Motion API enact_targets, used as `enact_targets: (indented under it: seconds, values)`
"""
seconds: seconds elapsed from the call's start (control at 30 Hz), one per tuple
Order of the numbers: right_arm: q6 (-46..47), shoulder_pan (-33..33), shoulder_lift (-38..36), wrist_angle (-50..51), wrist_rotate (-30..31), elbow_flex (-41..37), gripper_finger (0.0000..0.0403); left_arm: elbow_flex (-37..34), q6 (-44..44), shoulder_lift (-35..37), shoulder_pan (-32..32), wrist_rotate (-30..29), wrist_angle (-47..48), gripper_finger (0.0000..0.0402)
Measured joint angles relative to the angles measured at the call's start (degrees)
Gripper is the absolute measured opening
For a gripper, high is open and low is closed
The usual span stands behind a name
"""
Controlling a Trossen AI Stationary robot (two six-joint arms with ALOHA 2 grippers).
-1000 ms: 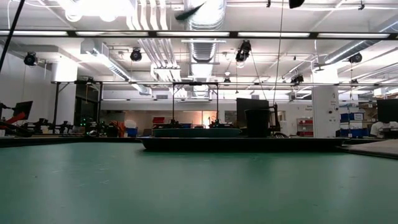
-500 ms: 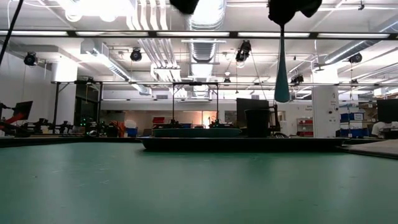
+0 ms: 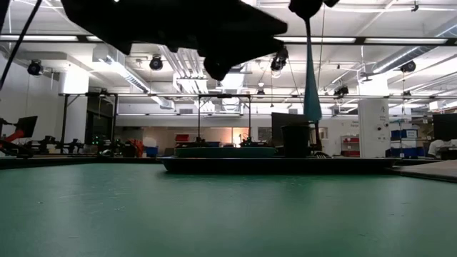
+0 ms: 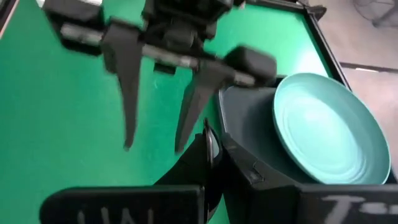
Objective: Pick and place plate/cup/fork/spoon on tray
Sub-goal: Put the blue spoon on the black serving tray to the right of the green plate
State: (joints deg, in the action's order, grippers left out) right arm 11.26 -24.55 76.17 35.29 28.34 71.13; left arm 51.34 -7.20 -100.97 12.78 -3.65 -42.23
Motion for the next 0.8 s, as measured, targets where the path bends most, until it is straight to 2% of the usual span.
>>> enact_targets:
  seconds: [0.17,0.37,0.5,0.7,0.8]
  values:
    - [-2.17,0.02,1.28,0.55,0.07,2.74,0.0012,1.21,0.33,-2.77,-0.15,-0.88,-1.26,0.0200]
    - [-4.95,0.27,1.60,0.51,0.10,5.50,0.0013,2.90,0.52,-5.01,-0.35,-0.95,-1.30,0.0188]
    - [-6.31,0.35,1.30,0.89,0.12,6.67,0.0013,3.49,2.31,-6.27,-0.35,-0.92,-1.07,0.0147]
    - [-7.48,0.39,1.11,0.89,0.15,7.26,0.0013,3.38,3.10,-6.17,-0.35,-0.98,-0.85,0.0016]
    - [-7.65,0.45,1.11,0.85,0.52,7.26,0.0013,3.38,3.33,-6.12,-0.32,-3.63,-0.90,0.0005]
